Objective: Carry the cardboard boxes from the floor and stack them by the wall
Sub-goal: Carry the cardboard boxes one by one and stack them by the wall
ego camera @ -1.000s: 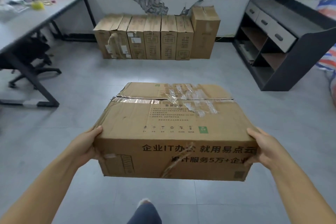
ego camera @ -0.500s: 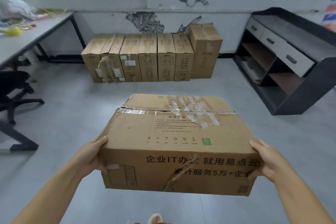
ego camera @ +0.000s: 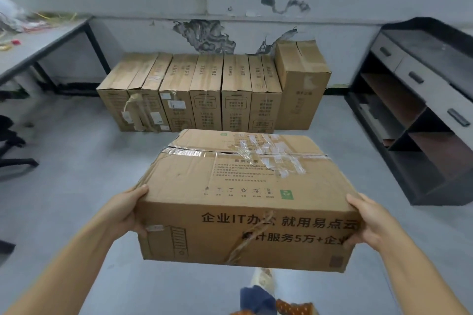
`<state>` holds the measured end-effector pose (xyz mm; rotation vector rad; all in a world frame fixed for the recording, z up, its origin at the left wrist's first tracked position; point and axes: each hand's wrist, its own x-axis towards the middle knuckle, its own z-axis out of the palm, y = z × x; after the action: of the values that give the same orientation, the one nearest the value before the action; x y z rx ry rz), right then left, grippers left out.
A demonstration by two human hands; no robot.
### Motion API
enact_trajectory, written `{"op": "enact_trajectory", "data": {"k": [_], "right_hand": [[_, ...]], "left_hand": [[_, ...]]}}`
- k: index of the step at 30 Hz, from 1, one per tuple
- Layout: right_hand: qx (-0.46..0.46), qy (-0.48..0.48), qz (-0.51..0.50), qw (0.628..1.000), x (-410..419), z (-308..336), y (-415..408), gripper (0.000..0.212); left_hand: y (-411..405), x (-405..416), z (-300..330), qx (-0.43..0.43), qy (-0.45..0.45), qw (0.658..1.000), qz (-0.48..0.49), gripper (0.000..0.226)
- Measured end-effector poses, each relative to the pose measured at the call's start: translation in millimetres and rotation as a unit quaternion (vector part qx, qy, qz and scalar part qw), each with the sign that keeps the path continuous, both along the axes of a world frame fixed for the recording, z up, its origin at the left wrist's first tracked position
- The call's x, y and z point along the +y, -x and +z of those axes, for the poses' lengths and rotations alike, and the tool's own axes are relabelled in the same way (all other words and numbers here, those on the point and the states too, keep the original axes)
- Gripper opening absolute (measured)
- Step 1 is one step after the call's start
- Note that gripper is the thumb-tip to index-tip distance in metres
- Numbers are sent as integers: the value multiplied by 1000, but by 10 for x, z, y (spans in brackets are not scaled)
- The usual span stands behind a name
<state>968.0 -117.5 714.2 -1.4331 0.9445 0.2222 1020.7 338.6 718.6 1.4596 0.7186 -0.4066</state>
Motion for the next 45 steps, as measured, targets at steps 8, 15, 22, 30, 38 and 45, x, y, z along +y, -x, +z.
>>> {"op": "enact_trajectory", "data": {"k": [8, 15, 22, 30, 38, 45], "right_hand": [[-9, 5, 26, 1000, -726, 220, -2004, 26], [-9, 13, 45, 999, -979, 140, -3483, 24], [-10, 1, 25, 1000, -927, -21, -5276, 29], [-26, -18, 9, 999, -890, 74, -7099, 27], [-23, -15, 29, 999, -1292, -159, -9158, 22], [-11, -4, 73, 997, -1677, -242, -10952, 17]], "left_hand": [[-1638, -674, 67, 2, 17, 999, 32, 35], [-3058, -869, -9, -4, 5, 1000, 30, 38], [-4874, -835, -131, 0, -4, 1000, 18, 38], [-7018, -833, 121, -31, 19, 999, -1, 31], [-8846, -1228, -95, -7, -8, 1000, 28, 34], [-10278, -1573, -292, -27, 0, 997, 67, 29]]}}
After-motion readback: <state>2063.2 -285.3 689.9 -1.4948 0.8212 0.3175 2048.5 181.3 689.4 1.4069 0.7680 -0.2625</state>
